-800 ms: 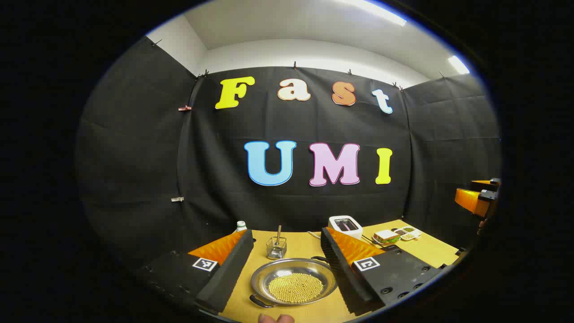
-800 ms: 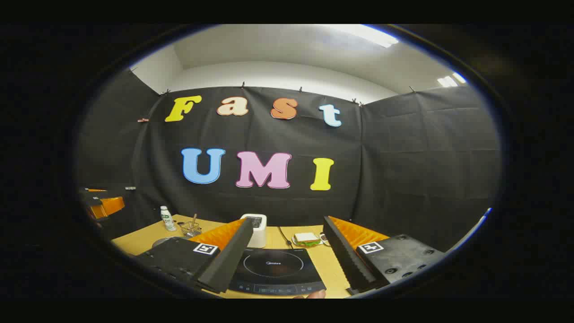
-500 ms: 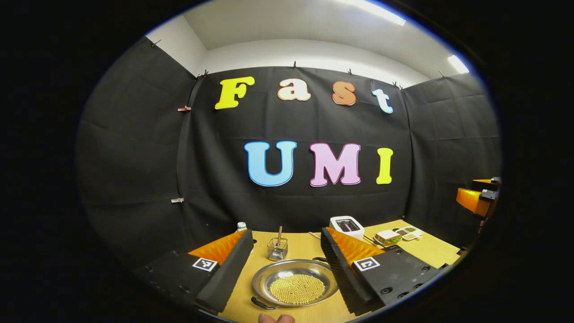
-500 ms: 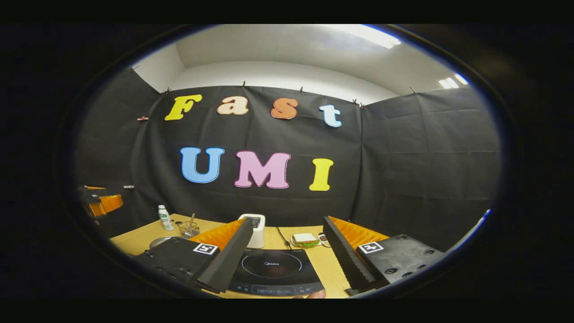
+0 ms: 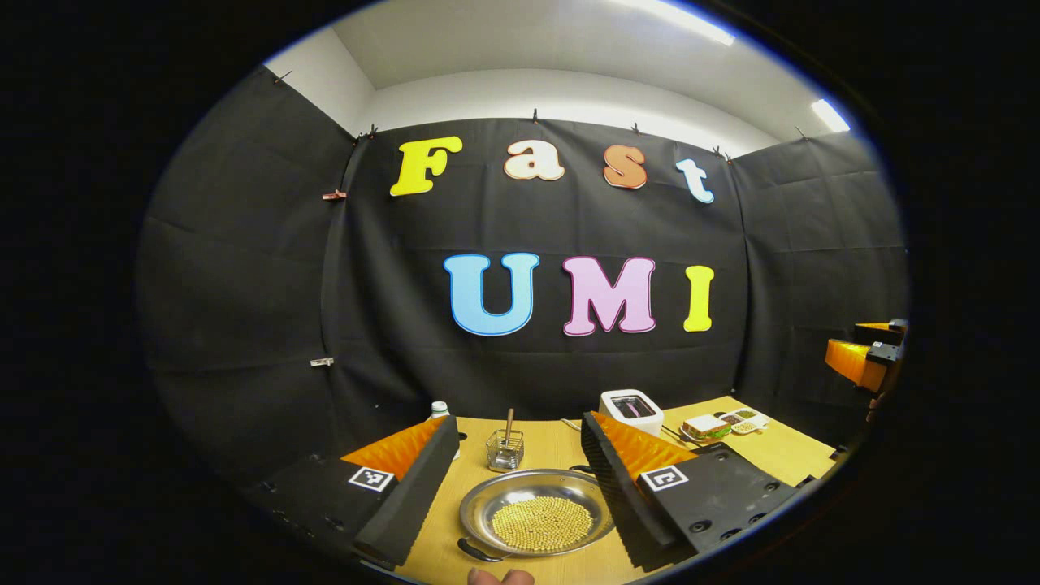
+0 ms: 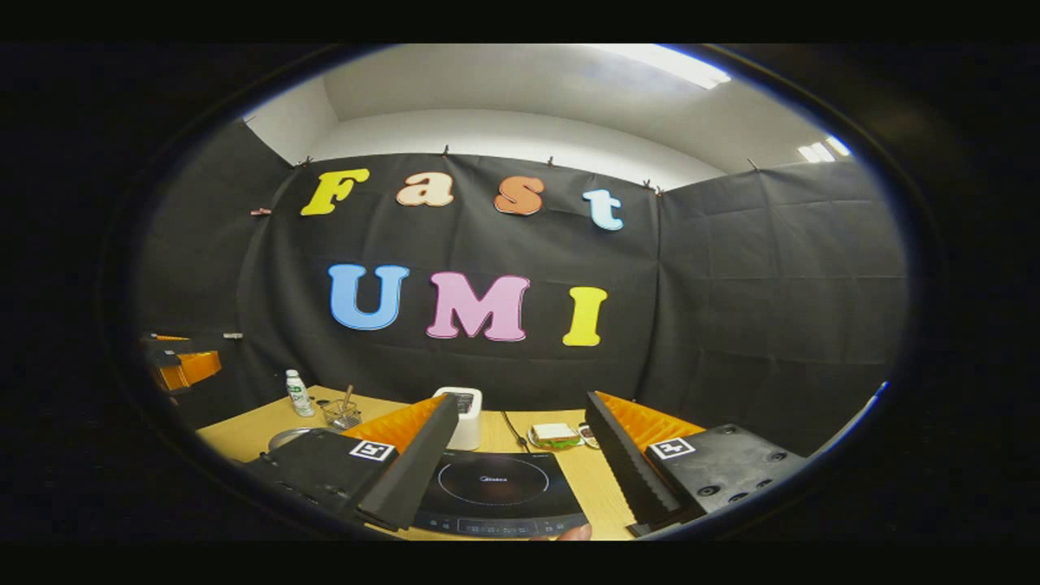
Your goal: First push the handle of the pot to place it horizontally, then grasp the pot with both hands and set it on the induction cooktop.
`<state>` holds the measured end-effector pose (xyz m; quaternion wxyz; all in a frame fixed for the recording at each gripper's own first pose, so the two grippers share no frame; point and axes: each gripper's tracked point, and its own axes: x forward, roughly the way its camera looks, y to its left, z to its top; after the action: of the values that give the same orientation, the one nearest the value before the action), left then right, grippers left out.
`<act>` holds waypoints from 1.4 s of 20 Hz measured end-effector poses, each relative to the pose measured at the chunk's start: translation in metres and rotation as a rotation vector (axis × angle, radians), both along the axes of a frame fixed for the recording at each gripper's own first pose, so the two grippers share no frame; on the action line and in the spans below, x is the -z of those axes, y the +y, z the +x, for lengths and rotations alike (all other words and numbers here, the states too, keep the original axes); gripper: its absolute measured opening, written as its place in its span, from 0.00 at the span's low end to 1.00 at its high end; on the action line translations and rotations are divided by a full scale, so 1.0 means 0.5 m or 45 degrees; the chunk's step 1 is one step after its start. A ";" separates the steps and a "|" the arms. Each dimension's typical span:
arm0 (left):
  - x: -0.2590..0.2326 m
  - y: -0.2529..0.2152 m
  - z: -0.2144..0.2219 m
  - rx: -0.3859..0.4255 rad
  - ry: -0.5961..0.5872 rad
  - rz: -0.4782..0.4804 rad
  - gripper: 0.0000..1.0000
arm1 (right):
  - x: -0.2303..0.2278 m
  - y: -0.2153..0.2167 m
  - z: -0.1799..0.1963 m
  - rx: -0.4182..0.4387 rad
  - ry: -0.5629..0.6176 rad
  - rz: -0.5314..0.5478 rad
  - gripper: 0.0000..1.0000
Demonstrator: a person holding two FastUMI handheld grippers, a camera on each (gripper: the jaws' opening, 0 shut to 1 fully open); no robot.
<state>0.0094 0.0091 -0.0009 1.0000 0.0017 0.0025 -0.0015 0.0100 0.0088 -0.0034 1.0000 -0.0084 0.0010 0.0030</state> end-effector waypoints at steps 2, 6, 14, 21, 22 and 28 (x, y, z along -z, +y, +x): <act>0.001 0.001 0.001 0.000 0.001 -0.003 0.95 | 0.001 0.003 0.002 -0.004 -0.001 -0.004 0.98; -0.006 -0.001 0.003 0.000 -0.019 -0.009 0.95 | 0.002 0.006 -0.004 -0.012 -0.003 -0.026 0.98; -0.013 -0.019 0.008 0.046 -0.036 -0.006 0.81 | 0.013 -0.020 -0.005 0.024 0.017 -0.035 0.98; 0.039 -0.055 0.016 0.168 0.141 0.007 0.05 | 0.004 -0.038 0.014 0.045 0.003 -0.056 0.98; 0.053 -0.060 0.016 0.178 0.172 0.010 0.05 | 0.006 -0.043 0.015 0.052 0.007 -0.058 0.98; 0.164 -0.103 0.013 0.353 0.420 0.077 0.05 | 0.015 -0.061 0.020 0.084 0.009 -0.072 0.98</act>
<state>0.0159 -0.0424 -0.0830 0.9757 0.0318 0.1660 -0.1393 0.0202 -0.0215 -0.0109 0.9989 -0.0365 0.0049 -0.0300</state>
